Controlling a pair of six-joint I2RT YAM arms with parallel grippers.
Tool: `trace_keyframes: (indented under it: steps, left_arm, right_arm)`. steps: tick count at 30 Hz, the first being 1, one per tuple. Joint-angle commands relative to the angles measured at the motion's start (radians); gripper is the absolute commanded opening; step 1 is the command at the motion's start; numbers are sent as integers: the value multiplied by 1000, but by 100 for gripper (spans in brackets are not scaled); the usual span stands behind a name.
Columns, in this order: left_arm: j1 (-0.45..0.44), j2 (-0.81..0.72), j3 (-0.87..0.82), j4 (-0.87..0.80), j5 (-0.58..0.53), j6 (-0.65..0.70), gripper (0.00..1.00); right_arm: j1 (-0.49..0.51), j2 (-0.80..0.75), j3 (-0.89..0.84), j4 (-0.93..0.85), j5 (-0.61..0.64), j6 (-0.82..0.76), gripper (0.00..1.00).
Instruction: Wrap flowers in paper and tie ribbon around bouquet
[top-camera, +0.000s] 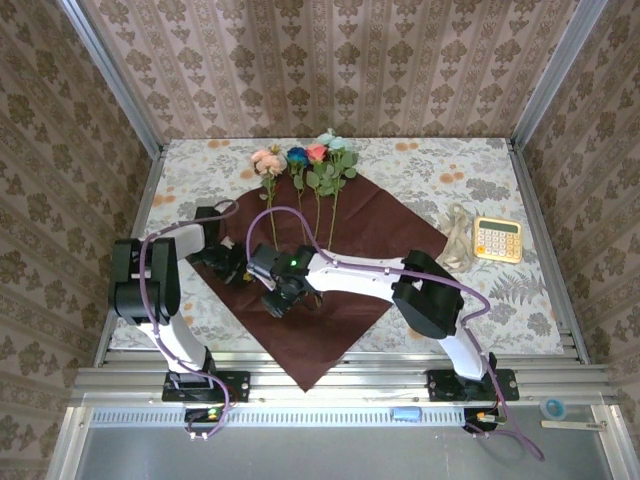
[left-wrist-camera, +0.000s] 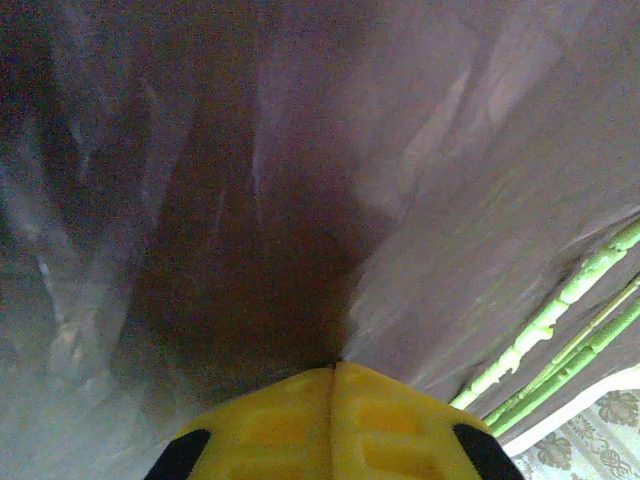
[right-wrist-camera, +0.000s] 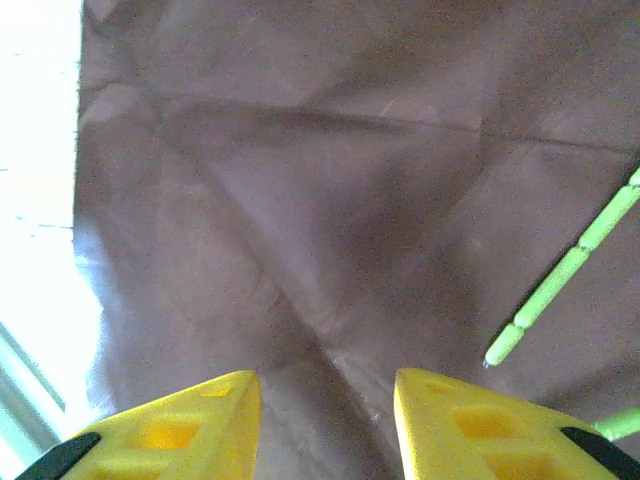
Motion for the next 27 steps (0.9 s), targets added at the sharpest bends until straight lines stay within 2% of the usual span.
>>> trace_keyframes:
  steps: [1, 14, 27]
  left_arm:
    - [-28, 24, -37, 84, -6, -79, 0]
    - [-40, 7, -31, 86, -9, -92, 0]
    - [-40, 34, -31, 100, -6, -84, 0]
  right_arm:
    - [-4, 0, -10, 12, 47, -11, 42]
    - [117, -24, -86, -9, 115, -123, 70]
    - [164, 64, -38, -48, 132, -95, 78]
